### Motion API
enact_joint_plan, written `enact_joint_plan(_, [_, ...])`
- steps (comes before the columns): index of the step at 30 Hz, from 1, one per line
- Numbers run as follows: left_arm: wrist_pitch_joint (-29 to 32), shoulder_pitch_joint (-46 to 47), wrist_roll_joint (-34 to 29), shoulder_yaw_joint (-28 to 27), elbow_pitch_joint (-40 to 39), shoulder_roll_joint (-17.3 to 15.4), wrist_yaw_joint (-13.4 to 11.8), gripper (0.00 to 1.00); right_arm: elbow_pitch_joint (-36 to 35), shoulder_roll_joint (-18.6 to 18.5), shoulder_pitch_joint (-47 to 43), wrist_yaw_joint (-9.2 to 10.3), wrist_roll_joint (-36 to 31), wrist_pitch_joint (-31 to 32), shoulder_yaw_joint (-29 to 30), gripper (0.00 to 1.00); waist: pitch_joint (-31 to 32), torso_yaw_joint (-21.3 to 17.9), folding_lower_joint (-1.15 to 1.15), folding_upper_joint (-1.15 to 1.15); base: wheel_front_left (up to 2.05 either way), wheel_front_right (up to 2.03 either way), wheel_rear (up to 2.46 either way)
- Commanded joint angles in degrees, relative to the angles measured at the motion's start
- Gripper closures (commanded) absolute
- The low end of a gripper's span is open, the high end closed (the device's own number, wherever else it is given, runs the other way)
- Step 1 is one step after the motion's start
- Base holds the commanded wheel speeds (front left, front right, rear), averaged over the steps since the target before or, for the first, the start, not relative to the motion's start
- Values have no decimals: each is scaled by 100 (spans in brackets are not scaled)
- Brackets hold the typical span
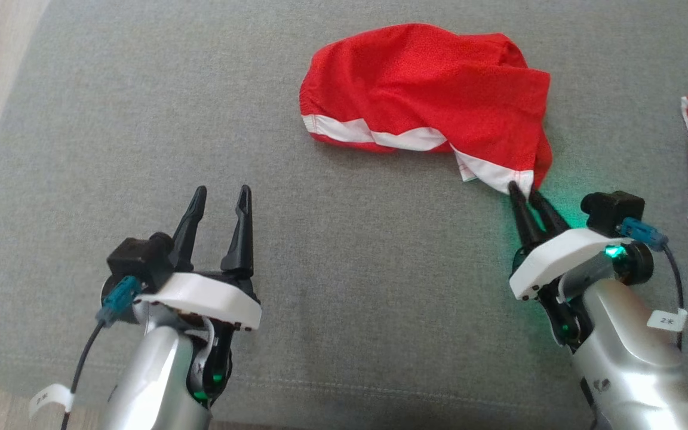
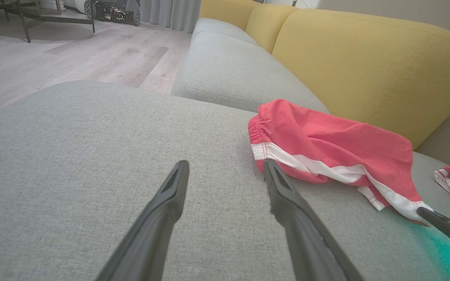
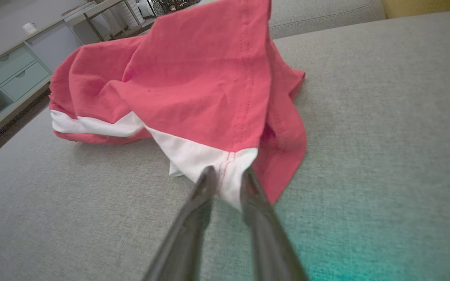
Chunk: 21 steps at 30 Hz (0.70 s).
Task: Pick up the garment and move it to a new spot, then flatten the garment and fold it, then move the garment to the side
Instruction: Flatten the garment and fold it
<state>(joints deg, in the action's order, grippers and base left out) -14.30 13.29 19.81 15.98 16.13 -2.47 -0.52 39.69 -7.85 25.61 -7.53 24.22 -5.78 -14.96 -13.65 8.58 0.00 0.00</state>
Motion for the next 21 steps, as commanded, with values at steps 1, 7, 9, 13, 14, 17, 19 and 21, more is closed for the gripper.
enact_joint_plan(1, [-70, 239, 30, -153, -164, -42, -21, 0, -128, -20, 228, 4, 60, -96, -153, 100, 8, -24, 0, 0, 0, 0, 0])
enact_joint_plan(7, [-70, 256, 20, -185, -145, -42, -29, 0, -73, -163, 317, 4, 64, -356, -234, 100, 38, -113, 0, 0, 0, 0, 0])
enact_joint_plan(9, [-70, 256, 11, -209, -139, -42, -28, 0, -82, -224, 340, 4, 8, -463, -234, 100, 59, -148, 0, 0, 0, 0, 0])
enact_joint_plan(13, [-70, 265, -21, -245, -89, -42, 13, 0, -152, -354, 326, 4, -160, -590, -183, 100, 112, -252, 0, 0, 0, 0, 0])
enact_joint_plan(14, [-70, 280, -41, -245, -55, -42, 39, 0, -184, -379, 313, 4, -188, -608, -140, 100, 118, -285, 0, 0, 0, 0, 0])
enact_joint_plan(17, [-70, 372, -127, -212, 101, -41, 168, 0, -299, -408, 271, 4, -246, -592, -51, 100, 104, -417, 0, 0, 0, 0, 0])
enact_joint_plan(19, [-70, 493, -196, -138, 295, -41, 313, 0, -387, -415, 268, 4, -280, -557, -43, 100, 71, -502, 0, 0, 0, 0, 0])
enact_joint_plan(21, [-70, 673, -304, -48, 615, -55, 410, 0, -454, -429, 269, 4, -318, -526, -1, 100, 39, -562, 0, 0, 0, 0, 0])
